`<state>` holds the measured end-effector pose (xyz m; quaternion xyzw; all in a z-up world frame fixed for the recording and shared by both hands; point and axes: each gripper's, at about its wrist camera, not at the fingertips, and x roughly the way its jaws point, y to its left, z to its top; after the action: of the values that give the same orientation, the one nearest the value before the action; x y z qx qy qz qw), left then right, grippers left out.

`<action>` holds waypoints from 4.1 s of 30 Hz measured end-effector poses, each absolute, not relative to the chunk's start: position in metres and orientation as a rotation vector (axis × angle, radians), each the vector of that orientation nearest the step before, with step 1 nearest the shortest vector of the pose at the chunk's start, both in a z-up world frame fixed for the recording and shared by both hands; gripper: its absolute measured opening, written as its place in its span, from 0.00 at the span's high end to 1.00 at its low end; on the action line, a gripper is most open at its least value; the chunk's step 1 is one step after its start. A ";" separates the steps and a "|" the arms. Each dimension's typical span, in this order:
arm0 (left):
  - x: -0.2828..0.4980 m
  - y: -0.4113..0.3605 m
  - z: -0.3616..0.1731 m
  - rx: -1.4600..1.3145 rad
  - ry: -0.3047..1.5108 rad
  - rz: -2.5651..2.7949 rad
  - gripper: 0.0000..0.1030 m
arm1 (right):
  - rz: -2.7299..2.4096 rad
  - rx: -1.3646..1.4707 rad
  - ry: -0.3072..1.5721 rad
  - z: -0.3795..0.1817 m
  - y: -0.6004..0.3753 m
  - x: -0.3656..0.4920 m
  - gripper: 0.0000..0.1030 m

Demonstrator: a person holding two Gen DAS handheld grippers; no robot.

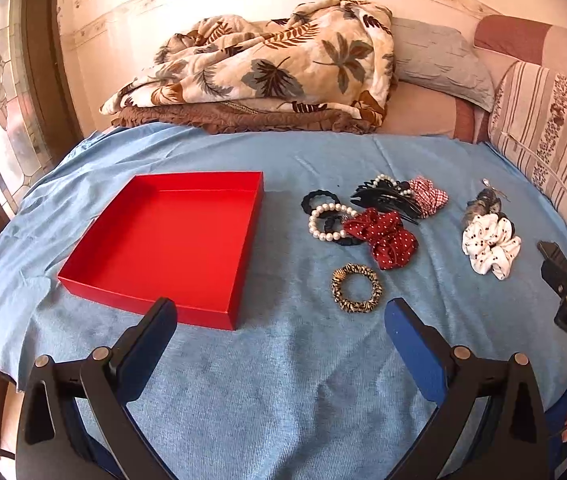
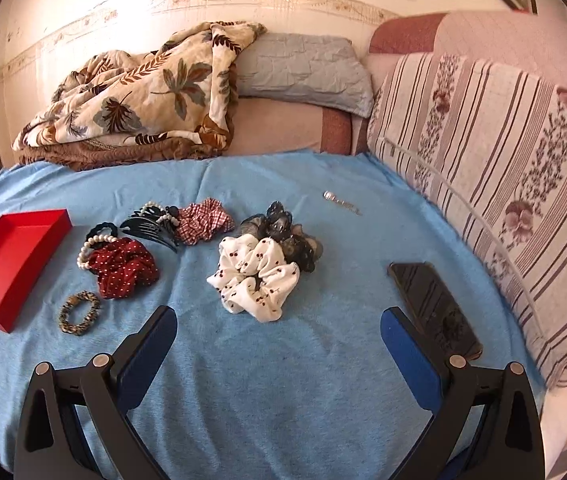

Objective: Organize jewelry
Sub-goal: 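Move both tools toward the scrunchies beside the red tray, then grasp the red polka-dot scrunchie with left tool while right tool grasps white cherry scrunchie, then carry both scrunchies over the red tray and open both tools to drop them, then grasp the pearl bracelet with left tool while right tool grasps brown sheer scrunchie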

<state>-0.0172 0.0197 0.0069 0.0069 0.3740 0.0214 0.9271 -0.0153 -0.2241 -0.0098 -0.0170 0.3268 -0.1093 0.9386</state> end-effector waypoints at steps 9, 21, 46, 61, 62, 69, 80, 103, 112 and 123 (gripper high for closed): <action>-0.025 0.017 0.019 0.016 0.654 0.076 0.00 | -0.223 -0.092 0.581 -0.003 -0.217 -0.021 0.00; 0.003 0.016 0.011 0.049 0.698 0.073 0.00 | -0.209 0.031 0.659 -0.021 -0.250 -0.007 0.00; 0.165 -0.070 -0.081 0.076 1.052 -0.239 0.93 | -0.007 0.252 0.888 -0.084 -0.284 0.090 0.88; 0.110 0.011 0.015 -0.156 0.886 -0.314 0.92 | 0.082 0.271 0.802 -0.025 -0.262 0.043 0.90; 0.111 0.023 0.018 -0.167 0.883 -0.294 0.92 | 0.110 0.267 0.797 -0.020 -0.254 0.045 0.90; 0.136 0.128 0.011 -0.175 0.889 -0.038 0.91 | 0.396 0.266 0.831 0.000 -0.149 0.090 0.90; 0.202 0.244 -0.034 -0.229 0.963 0.174 0.91 | 0.602 0.151 0.915 -0.033 0.030 0.194 0.90; 0.169 0.231 0.019 -0.192 0.815 0.190 0.51 | 0.512 0.102 0.865 -0.016 -0.006 0.198 0.43; 0.157 0.119 0.019 -0.083 0.847 -0.015 0.45 | 0.244 0.239 0.839 -0.012 -0.189 0.137 0.37; 0.184 0.027 -0.051 -0.007 1.000 -0.119 0.47 | 0.001 0.278 0.858 -0.050 -0.315 0.108 0.37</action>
<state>0.1835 0.0273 -0.0508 -0.0035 0.4792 -0.0571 0.8759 0.1078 -0.3148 -0.0495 0.1342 0.4144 0.0004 0.9001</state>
